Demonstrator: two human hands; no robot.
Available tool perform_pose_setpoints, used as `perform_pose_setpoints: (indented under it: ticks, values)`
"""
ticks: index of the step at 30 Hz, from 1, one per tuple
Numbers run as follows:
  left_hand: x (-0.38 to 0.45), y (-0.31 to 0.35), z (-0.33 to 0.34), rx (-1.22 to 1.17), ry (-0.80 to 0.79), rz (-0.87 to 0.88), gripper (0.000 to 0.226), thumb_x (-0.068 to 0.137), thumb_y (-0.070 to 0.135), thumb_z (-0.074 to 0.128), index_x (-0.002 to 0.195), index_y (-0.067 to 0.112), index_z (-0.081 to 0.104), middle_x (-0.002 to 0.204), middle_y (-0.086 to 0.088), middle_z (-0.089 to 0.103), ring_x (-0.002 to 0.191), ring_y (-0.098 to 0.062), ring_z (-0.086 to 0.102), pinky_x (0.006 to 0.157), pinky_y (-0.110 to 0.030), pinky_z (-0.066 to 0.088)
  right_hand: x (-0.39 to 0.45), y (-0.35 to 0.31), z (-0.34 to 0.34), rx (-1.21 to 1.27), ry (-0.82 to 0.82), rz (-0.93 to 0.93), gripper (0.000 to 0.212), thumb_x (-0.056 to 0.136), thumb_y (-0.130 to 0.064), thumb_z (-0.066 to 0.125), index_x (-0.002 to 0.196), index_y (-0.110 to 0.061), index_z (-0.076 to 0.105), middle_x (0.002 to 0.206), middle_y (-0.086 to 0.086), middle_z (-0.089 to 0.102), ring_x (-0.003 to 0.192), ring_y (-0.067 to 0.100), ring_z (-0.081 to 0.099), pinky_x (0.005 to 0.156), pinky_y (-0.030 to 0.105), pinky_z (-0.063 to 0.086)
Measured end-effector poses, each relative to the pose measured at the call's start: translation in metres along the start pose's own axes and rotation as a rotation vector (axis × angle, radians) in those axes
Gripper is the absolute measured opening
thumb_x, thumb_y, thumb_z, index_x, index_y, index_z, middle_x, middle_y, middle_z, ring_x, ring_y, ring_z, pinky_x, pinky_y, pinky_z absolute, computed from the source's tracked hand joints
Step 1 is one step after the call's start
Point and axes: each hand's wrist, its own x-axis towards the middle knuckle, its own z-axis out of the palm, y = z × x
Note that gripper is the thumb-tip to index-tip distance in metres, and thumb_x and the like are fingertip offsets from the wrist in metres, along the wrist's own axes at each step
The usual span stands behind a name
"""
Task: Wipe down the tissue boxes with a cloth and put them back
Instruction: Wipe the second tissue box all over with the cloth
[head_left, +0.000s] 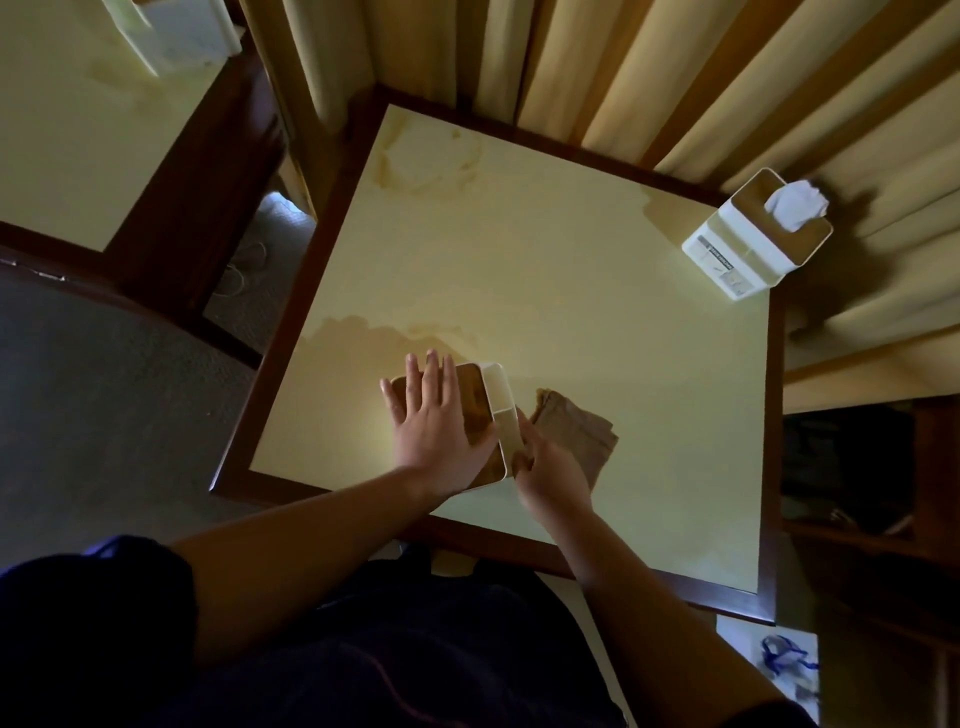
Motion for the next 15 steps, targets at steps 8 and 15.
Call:
perform_pose_setpoints:
  ticks: [8, 15]
  values:
    - [-0.001, -0.006, -0.004, -0.027, 0.02, -0.009, 0.108, 0.088, 0.08, 0.036, 0.164, 0.019, -0.01, 0.174, -0.001, -0.006, 0.157, -0.033, -0.022, 0.118, -0.071, -0.014, -0.015, 0.0, 0.003, -0.238, 0.179, -0.259, 0.073, 0.1, -0.025, 0.056, 0.167, -0.028, 0.026, 0.164, -0.007, 0.044, 0.144, 0.026, 0.044, 0.114, 0.048, 0.042]
    - [-0.015, -0.07, -0.024, -0.224, 0.015, 0.178, 0.098, 0.086, 0.069, 0.044, 0.164, 0.024, 0.005, 0.171, 0.0, 0.013, 0.16, -0.029, -0.004, 0.12, -0.075, 0.003, -0.018, 0.0, -0.011, -0.064, 0.044, -0.549, 0.07, 0.104, -0.061, 0.048, 0.166, -0.037, 0.026, 0.172, -0.019, 0.021, 0.162, 0.01, 0.004, 0.13, 0.04, 0.015]
